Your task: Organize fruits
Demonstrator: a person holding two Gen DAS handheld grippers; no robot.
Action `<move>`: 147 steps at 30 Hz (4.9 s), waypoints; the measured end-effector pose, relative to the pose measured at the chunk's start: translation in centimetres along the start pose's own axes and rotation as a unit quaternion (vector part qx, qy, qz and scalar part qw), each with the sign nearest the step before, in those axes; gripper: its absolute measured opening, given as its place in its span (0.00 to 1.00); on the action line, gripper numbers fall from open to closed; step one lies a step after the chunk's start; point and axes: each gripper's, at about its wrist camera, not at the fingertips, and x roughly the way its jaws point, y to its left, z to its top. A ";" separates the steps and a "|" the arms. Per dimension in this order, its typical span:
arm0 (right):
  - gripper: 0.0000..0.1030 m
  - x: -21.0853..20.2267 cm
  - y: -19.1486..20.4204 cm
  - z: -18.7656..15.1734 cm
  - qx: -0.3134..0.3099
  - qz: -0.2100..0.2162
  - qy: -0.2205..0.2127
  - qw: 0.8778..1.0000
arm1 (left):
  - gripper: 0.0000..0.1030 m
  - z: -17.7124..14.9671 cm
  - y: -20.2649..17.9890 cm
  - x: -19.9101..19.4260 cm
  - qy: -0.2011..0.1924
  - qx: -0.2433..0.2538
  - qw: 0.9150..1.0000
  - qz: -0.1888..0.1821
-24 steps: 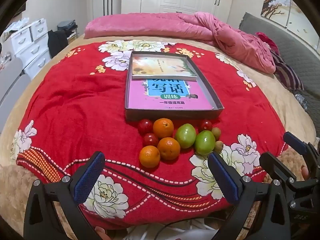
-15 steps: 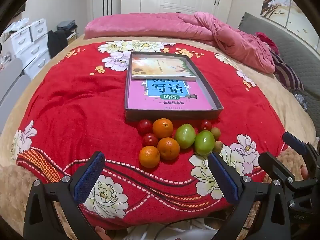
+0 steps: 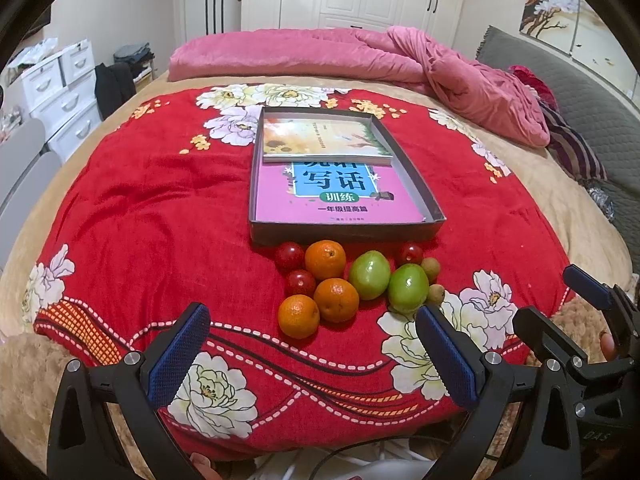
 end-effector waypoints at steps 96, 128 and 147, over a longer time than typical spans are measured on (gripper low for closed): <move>0.24 11.3 -1.8 0.6 -0.038 0.101 0.117 0.987 | 0.34 0.2 3.7 9.2 0.123 0.009 0.987 -0.099; 0.24 12.5 -2.5 5.4 -0.033 0.104 0.035 0.993 | 0.34 7.9 3.5 10.6 0.051 -0.014 0.995 -0.079; 0.24 16.1 -2.7 6.3 -0.035 0.102 0.062 0.992 | 0.34 9.0 3.0 14.4 0.065 -0.006 0.996 -0.056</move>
